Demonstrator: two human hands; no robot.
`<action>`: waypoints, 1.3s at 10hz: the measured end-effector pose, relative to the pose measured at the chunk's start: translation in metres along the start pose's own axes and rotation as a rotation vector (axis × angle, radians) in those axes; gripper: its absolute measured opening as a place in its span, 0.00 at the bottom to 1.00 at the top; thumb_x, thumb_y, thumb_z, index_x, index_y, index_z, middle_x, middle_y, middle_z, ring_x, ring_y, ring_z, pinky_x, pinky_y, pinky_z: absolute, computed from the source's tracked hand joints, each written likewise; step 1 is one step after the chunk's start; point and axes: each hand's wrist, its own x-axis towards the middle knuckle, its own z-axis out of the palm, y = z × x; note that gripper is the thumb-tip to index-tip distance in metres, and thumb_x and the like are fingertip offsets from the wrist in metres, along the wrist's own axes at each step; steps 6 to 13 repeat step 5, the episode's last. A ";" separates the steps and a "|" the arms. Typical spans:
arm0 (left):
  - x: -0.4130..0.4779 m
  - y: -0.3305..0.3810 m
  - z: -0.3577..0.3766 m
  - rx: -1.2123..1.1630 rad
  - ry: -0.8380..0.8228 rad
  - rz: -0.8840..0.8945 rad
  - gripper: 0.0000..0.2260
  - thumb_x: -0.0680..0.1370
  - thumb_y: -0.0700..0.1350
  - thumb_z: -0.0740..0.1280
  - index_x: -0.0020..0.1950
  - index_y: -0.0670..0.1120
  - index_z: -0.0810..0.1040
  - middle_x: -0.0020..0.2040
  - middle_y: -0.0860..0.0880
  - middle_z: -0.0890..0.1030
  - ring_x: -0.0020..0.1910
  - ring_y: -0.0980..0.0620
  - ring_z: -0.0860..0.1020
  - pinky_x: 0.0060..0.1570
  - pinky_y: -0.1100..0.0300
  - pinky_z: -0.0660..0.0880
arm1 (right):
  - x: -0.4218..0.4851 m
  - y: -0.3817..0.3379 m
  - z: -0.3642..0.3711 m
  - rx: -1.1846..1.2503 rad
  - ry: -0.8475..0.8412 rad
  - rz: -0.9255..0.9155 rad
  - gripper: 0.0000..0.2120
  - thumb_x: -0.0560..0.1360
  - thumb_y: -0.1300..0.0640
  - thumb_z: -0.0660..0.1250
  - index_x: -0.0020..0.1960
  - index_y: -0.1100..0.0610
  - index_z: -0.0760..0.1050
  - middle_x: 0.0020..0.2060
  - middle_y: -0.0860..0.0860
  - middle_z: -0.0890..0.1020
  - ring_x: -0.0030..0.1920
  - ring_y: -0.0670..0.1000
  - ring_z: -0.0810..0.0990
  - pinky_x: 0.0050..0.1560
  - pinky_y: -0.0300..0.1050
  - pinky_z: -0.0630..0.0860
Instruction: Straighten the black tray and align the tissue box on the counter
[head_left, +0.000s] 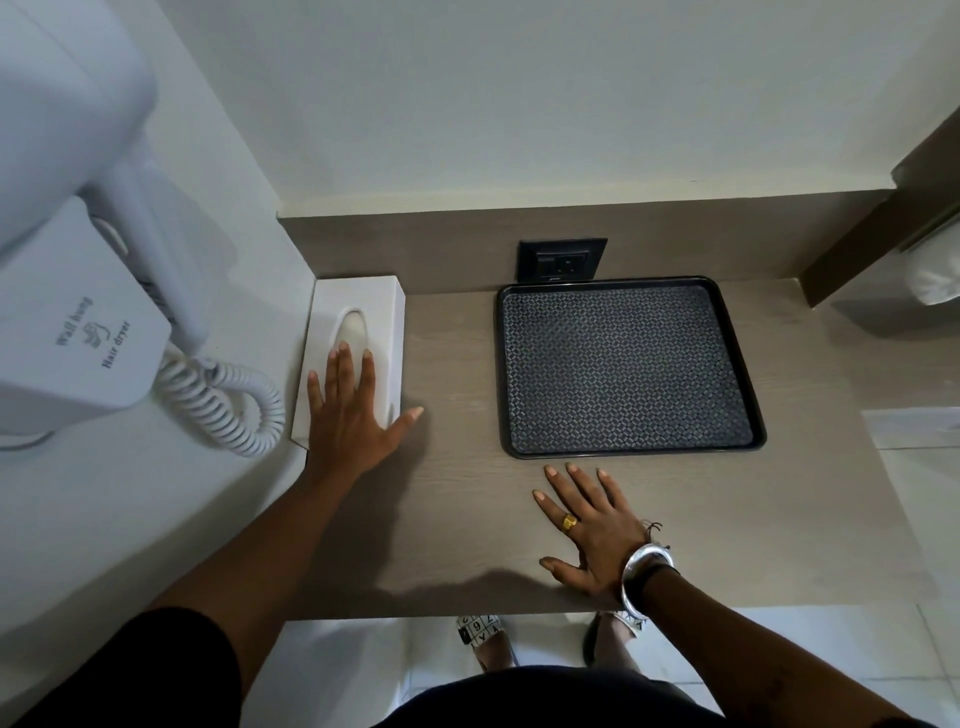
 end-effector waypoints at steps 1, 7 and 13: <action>0.006 -0.003 0.002 0.008 -0.002 0.011 0.46 0.71 0.76 0.49 0.79 0.47 0.55 0.80 0.39 0.57 0.78 0.37 0.58 0.76 0.37 0.52 | 0.000 0.001 0.002 0.000 -0.007 0.002 0.41 0.72 0.28 0.54 0.79 0.47 0.53 0.78 0.54 0.55 0.77 0.61 0.56 0.73 0.65 0.50; 0.012 0.046 -0.063 -0.090 0.045 0.057 0.44 0.73 0.74 0.49 0.79 0.44 0.58 0.81 0.39 0.54 0.80 0.40 0.52 0.76 0.36 0.49 | -0.012 -0.015 -0.019 0.127 -0.026 0.052 0.38 0.73 0.31 0.58 0.78 0.45 0.56 0.79 0.52 0.53 0.78 0.58 0.51 0.75 0.62 0.47; 0.012 0.046 -0.063 -0.090 0.045 0.057 0.44 0.73 0.74 0.49 0.79 0.44 0.58 0.81 0.39 0.54 0.80 0.40 0.52 0.76 0.36 0.49 | -0.012 -0.015 -0.019 0.127 -0.026 0.052 0.38 0.73 0.31 0.58 0.78 0.45 0.56 0.79 0.52 0.53 0.78 0.58 0.51 0.75 0.62 0.47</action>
